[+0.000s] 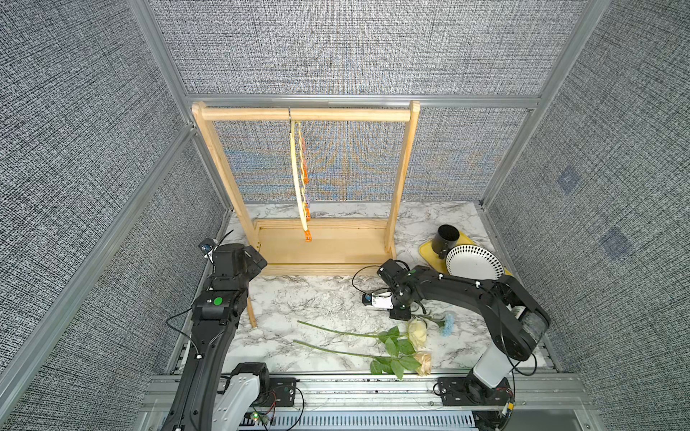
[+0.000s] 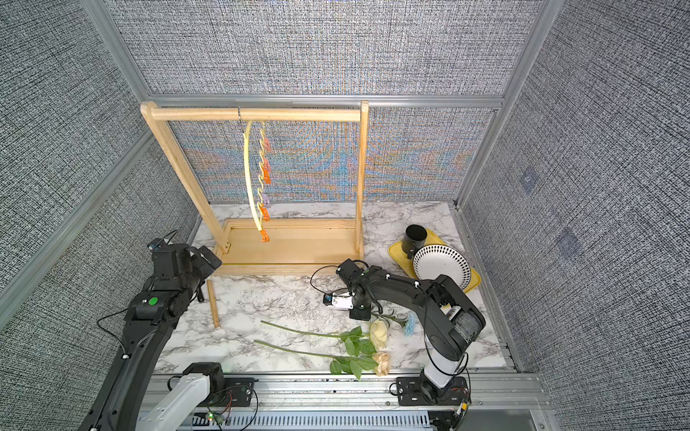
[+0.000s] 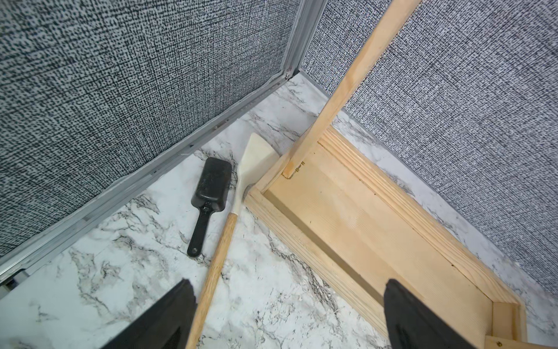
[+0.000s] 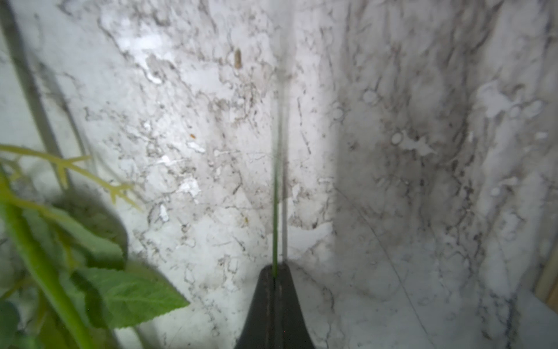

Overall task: Dry the flowers on a clothes hanger
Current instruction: Pick up the flower at the center of the board.

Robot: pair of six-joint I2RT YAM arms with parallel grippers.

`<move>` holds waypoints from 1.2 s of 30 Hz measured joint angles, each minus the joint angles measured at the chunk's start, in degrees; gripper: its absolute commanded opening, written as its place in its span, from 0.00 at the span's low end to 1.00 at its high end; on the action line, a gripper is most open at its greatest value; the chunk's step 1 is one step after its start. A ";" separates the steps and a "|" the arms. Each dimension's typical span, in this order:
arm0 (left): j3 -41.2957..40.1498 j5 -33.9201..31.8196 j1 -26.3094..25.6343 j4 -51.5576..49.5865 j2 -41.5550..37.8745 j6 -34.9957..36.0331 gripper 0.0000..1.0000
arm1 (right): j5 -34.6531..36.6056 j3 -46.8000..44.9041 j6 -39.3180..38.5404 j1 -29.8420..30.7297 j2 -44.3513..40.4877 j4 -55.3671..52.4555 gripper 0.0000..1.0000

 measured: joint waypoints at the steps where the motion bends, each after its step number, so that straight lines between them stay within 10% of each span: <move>1: 0.48 0.39 0.00 -0.15 -0.33 0.48 1.00 | 0.02 -0.07 -0.55 -0.09 -0.66 0.35 0.00; 15: 12.68 30.05 0.00 4.02 -5.84 7.85 1.00 | -11.58 1.38 3.93 -2.86 -24.79 18.05 0.00; 27: 22.71 61.20 -2.23 6.64 -2.14 12.33 0.99 | -29.05 -1.77 21.70 -2.75 -28.15 41.66 0.00; 36: 24.63 64.22 -15.74 7.28 6.12 12.70 0.92 | -30.23 -0.85 37.44 -1.46 -24.61 56.11 0.00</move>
